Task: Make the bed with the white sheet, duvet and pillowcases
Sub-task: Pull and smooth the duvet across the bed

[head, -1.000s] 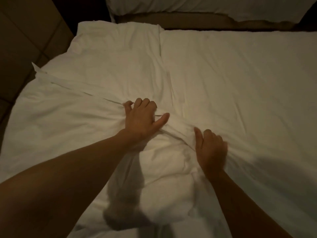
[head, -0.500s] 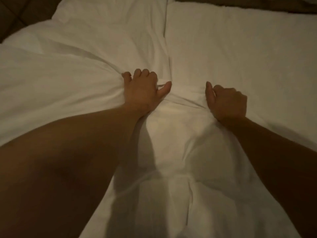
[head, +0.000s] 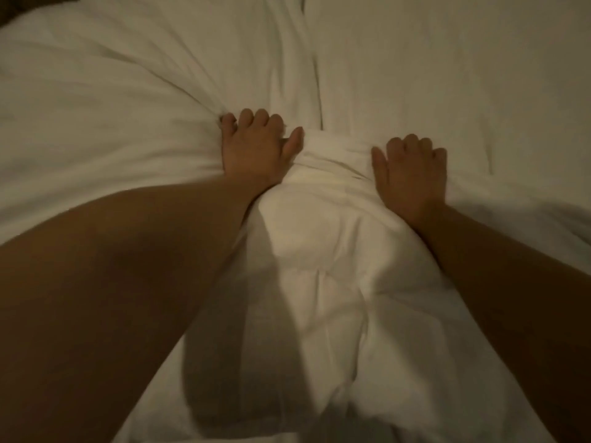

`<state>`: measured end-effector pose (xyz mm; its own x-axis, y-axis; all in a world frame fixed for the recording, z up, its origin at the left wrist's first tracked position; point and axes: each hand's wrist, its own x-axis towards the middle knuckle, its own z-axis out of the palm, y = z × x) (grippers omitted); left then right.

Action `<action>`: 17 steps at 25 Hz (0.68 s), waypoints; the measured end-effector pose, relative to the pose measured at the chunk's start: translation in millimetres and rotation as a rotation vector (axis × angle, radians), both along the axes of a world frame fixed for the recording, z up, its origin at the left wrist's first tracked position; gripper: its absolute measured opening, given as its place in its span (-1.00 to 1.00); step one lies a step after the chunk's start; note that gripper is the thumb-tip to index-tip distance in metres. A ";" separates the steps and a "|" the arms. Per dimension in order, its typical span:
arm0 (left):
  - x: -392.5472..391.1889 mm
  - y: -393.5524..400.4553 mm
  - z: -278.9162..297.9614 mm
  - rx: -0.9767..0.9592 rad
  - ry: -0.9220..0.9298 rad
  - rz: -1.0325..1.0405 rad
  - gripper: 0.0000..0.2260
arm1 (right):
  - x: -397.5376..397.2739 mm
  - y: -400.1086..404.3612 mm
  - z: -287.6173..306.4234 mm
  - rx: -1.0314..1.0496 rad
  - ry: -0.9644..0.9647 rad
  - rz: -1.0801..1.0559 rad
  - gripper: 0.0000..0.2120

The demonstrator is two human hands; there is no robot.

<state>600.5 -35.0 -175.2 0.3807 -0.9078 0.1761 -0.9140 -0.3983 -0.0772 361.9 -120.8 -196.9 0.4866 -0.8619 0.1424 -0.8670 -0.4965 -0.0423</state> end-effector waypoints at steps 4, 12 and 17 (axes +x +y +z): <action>-25.7 -2.7 24.7 0.132 0.097 -0.037 -0.50 | -39.2 33.9 16.7 0.002 0.031 -0.013 -0.46; -233.6 -5.4 51.6 0.112 0.368 -0.712 -0.40 | -171.2 102.6 50.4 -0.173 -0.004 -0.374 -0.48; -319.8 -13.0 17.8 0.086 0.336 -0.671 -0.48 | -291.3 132.6 22.0 -0.172 0.071 -0.518 -0.45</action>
